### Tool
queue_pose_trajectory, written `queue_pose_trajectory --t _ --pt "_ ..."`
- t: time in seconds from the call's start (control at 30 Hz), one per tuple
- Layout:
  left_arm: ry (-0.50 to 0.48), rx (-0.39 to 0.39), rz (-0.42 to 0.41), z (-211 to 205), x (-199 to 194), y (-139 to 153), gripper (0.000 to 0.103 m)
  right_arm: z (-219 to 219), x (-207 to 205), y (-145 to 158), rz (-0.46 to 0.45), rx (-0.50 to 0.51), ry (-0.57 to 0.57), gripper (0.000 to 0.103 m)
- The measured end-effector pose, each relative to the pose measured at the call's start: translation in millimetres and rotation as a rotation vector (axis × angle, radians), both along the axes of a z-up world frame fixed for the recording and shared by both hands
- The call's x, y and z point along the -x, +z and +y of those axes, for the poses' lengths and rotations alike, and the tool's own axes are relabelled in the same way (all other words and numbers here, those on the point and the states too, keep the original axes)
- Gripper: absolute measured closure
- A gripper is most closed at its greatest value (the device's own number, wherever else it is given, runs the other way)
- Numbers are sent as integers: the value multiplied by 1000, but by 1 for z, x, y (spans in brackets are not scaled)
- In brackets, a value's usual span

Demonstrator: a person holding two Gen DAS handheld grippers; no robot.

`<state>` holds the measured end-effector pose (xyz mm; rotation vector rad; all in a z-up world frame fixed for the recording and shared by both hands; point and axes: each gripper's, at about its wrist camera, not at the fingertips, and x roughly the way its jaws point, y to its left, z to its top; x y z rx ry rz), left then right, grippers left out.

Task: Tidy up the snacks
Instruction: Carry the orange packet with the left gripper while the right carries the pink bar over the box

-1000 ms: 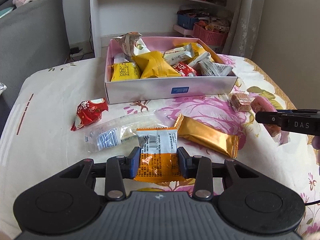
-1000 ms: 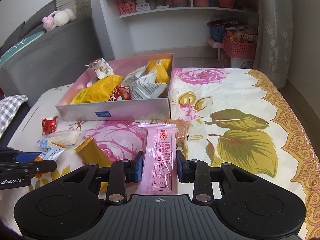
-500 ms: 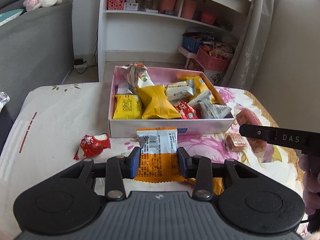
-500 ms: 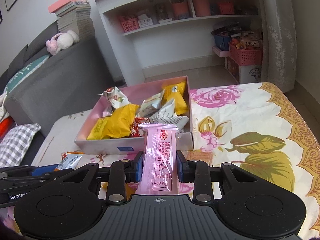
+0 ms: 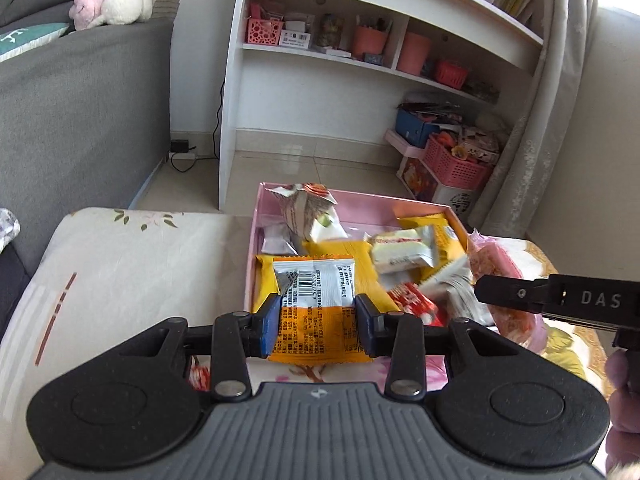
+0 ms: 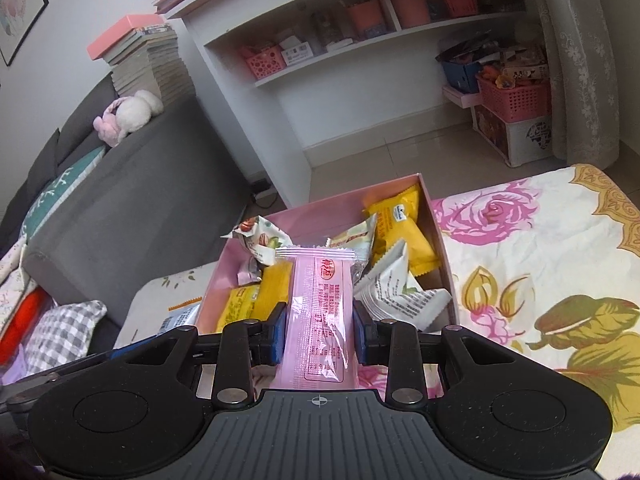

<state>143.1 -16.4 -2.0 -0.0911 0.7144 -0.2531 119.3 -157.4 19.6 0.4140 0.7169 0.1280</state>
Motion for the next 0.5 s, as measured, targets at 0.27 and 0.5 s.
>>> queue_pose_trajectory --t 0.27,0.5 --pt "5 -48 -14 -4 -37 -17 67 9 -57 -15 47 18 13 72" --pt "-14 -96 -25 -7 -56 -30 67 17 -97 -32 77 81 24 72"
